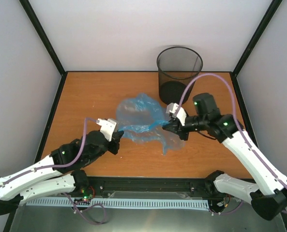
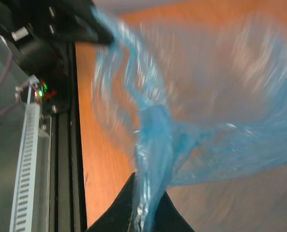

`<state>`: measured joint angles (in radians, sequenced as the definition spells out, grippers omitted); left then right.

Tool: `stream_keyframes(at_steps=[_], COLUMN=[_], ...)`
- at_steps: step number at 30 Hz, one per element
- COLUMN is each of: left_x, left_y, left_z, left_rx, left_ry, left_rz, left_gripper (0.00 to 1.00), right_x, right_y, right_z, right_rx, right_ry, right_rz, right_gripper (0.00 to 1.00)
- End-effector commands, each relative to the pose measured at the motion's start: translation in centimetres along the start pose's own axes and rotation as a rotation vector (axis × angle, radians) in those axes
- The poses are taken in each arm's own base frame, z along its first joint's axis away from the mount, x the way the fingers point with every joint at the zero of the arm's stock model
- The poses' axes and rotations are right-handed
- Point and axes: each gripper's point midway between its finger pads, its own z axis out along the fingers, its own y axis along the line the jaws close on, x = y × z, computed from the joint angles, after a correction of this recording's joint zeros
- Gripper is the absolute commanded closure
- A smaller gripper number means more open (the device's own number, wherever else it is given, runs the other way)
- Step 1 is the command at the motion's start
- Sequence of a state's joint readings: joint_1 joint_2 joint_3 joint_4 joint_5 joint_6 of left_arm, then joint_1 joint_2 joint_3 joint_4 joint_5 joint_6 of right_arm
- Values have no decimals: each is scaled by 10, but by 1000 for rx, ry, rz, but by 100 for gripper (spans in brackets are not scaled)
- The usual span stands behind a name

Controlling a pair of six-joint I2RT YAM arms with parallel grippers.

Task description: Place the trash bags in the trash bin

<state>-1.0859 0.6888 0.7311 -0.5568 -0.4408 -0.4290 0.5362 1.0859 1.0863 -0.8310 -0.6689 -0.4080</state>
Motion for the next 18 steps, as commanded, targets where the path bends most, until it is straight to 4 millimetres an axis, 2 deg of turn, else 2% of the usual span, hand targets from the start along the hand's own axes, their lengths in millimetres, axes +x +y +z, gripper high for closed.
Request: stream_keyframes(at_steps=[1, 4, 6, 9, 13, 16, 18], left_x=[-33, -49, -54, -52, -45, -39, -39], left_y=[-48, -47, -38, -14, 4, 11, 10], left_z=[-32, -45, -47, -42, -29, -8, 5], left_rx=[295, 313, 264, 112, -42, -144, -182], left_ry=[-57, -107, -114, -80, -30, 35, 65], left_rz=[-57, -89, -122, -180, -187, -155, -132], left_gripper=[99, 99, 99, 99, 99, 99, 99], right_x=[-28, -35, -43, -58, -76, -76, -67], right_y=[23, 17, 8, -12, -45, -74, -97], right_z=[-27, -33, -37, -45, -45, -26, 0], right_rx=[-28, 25, 86, 197, 332, 380, 385], right_ry=[-67, -94, -109, -131, -159, -124, -63], right_rz=[-64, -80, -81, -74, -56, -42, -22], right_gripper=[97, 97, 97, 97, 97, 97, 97])
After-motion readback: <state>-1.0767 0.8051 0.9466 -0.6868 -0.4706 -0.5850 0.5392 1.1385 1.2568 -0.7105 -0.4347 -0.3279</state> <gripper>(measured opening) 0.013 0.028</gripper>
